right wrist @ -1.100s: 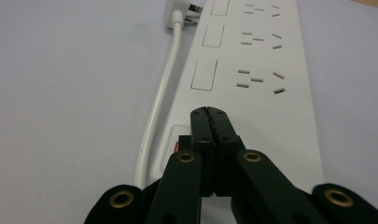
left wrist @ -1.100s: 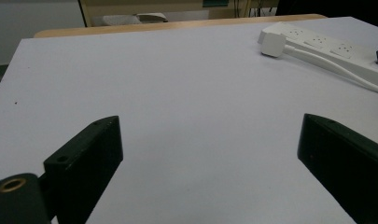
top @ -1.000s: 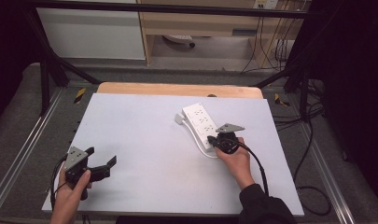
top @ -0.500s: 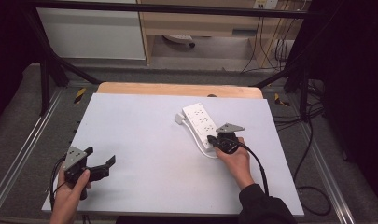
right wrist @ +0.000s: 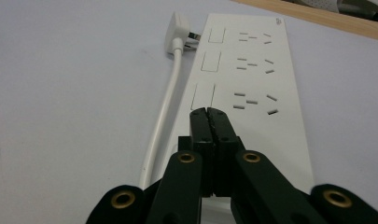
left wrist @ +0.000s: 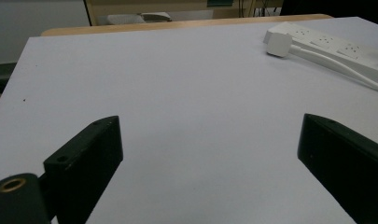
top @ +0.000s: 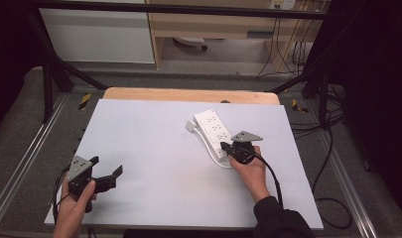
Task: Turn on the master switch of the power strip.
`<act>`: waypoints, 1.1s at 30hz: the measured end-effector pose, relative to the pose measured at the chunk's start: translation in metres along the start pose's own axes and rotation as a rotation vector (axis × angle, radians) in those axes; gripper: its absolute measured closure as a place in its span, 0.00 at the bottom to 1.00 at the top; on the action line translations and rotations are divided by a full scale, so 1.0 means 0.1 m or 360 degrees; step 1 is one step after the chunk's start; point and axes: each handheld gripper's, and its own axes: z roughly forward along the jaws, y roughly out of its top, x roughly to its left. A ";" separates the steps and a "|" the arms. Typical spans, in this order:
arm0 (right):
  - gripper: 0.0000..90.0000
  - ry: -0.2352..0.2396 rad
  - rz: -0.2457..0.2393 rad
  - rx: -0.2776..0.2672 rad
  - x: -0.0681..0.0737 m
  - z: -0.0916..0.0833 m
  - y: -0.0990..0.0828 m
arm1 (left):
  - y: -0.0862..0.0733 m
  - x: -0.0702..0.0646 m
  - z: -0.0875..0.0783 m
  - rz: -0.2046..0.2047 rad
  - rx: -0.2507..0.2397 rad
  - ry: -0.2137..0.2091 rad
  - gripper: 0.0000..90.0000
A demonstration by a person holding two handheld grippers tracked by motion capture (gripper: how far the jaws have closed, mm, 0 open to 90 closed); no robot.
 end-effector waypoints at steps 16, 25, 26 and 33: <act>1.00 -0.0003 0.0008 -0.0094 -0.02 -0.07 0.04 | 0.00 0.00 0.01 0.0004 0.0007 0.0002 0.07; 1.00 -0.0009 0.0009 -0.0170 -0.01 -0.13 0.08 | 0.00 -0.01 -0.01 0.0021 0.0003 0.0002 0.07; 1.00 -0.0009 0.0009 -0.0170 -0.01 -0.13 0.08 | 0.00 -0.01 -0.01 0.0016 -0.0001 -0.0002 0.07; 1.00 -0.0028 0.0019 -0.0213 -0.05 -0.21 0.11 | 0.01 -0.03 0.00 0.0036 -0.0003 -0.0028 0.07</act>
